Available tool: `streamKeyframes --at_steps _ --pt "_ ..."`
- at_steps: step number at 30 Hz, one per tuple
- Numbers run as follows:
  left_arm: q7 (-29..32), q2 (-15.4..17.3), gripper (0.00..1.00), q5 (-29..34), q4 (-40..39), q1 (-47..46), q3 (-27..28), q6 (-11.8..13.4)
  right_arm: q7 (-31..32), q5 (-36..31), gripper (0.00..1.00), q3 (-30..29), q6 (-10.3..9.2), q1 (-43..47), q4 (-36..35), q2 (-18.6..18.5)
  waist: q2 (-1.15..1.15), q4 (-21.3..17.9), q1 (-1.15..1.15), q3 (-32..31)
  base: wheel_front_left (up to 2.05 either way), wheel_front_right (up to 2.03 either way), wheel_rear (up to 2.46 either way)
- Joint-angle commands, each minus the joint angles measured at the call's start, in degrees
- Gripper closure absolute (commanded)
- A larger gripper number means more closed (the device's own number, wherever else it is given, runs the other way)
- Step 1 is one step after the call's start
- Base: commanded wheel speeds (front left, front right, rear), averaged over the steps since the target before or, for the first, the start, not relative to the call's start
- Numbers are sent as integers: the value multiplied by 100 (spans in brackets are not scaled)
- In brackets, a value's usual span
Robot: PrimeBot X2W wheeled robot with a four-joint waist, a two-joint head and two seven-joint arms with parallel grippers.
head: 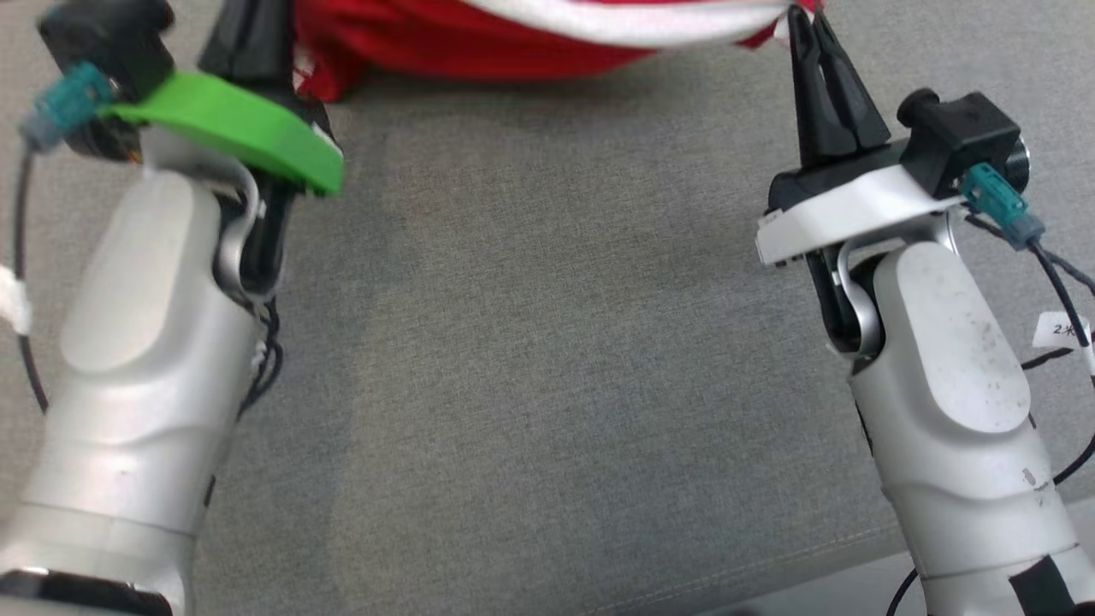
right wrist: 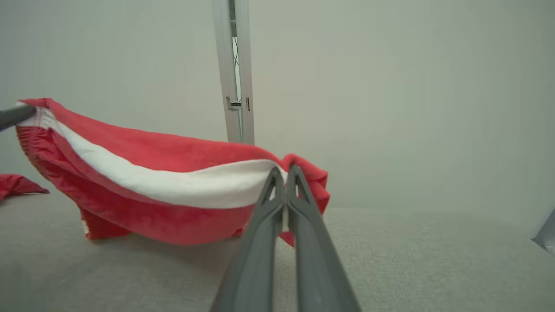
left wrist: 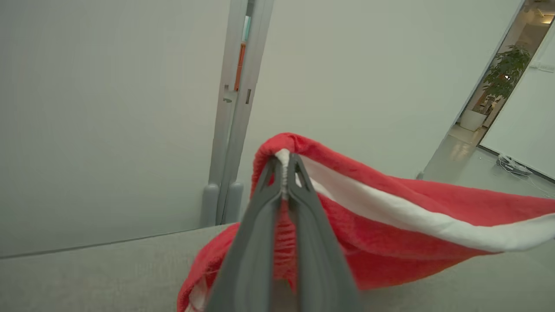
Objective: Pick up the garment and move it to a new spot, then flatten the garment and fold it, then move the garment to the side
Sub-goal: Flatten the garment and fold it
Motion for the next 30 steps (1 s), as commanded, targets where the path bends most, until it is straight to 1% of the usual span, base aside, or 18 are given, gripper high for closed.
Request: streamKeyframes --at_steps 1,5,9,15,19,23,27,30 --pt "-68 -46 100 1 38 229 -44 -32 -26 65 100 -19 -10 182 8 -9 0 25 -1 186 0 0 0" --pt "-144 -239 100 -74 -82 955 8 -43 -28 125 100 -193 -10 628 -204 -6 0 138 -1 89 0 0 0" --pt "-137 -407 100 119 -652 1680 341 -35 -28 160 100 -439 -10 1103 -561 -12 0 248 -1 -132 0 0 0" --pt "-140 -610 100 427 -1516 2667 528 -39 -28 69 100 -748 -10 1853 -1124 -13 0 357 -1 -690 0 0 0" --pt "-141 -717 100 410 -2079 3415 525 -39 -25 3 100 -902 -10 2554 -1575 -13 0 399 -1 -1197 0 0 0" --pt "-141 -758 100 364 -2575 4206 445 -40 -25 -93 100 -974 -10 3336 -2006 -10 0 396 -1 -1647 0 0 0" --pt "-91 -787 100 287 -3073 4984 291 84 -11 -163 100 -1041 -10 4109 -2442 -10 0 369 -1 -1877 0 0 0" --pt "75 -790 100 233 -3388 5480 138 227 184 -235 100 -1068 -10 4599 -2761 -8 0 377 -1 -1898 0 0 0"
